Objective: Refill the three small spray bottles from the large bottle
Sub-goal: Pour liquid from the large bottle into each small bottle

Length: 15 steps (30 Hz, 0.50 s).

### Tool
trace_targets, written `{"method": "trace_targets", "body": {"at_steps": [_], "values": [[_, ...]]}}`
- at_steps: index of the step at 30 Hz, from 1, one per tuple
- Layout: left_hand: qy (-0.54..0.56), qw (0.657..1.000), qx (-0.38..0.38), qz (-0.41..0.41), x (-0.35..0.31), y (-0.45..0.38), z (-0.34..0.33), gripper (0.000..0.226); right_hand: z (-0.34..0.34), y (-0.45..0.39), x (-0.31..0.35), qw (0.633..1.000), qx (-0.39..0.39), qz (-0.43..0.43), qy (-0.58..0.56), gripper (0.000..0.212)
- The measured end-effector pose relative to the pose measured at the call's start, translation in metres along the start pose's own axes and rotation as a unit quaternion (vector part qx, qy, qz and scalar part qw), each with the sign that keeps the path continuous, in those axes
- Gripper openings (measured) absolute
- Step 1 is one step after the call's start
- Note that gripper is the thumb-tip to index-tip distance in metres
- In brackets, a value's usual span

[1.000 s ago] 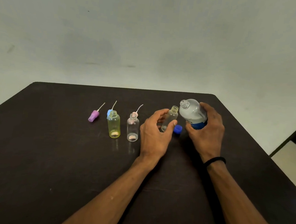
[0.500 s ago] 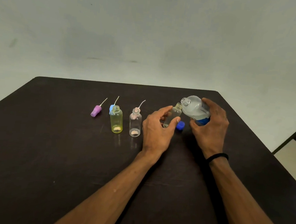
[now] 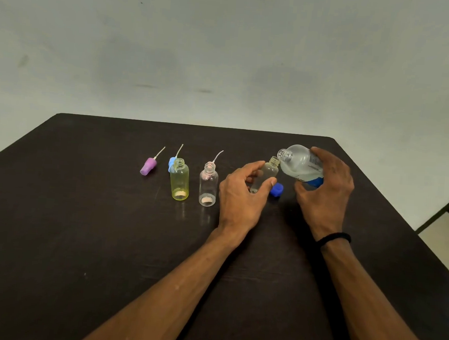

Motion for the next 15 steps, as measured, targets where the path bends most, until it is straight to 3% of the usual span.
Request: {"method": "trace_targets", "body": {"at_steps": [15], "values": [[-0.003, 1.0, 0.009, -0.001, -0.0014, 0.0006, 0.0009, 0.048, 0.0027, -0.0004, 0.0012, 1.0, 0.011, 0.003, 0.027, 0.081]]}}
Point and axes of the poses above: each hand's wrist, its own y-axis away from the middle knuckle, its own z-axis out of the back of the hand, x = y × z, the point moved 2 cm from there along -y, towards the middle knuckle, and after that the axes turned 9 degrees about -y, right-handed, at the moved point
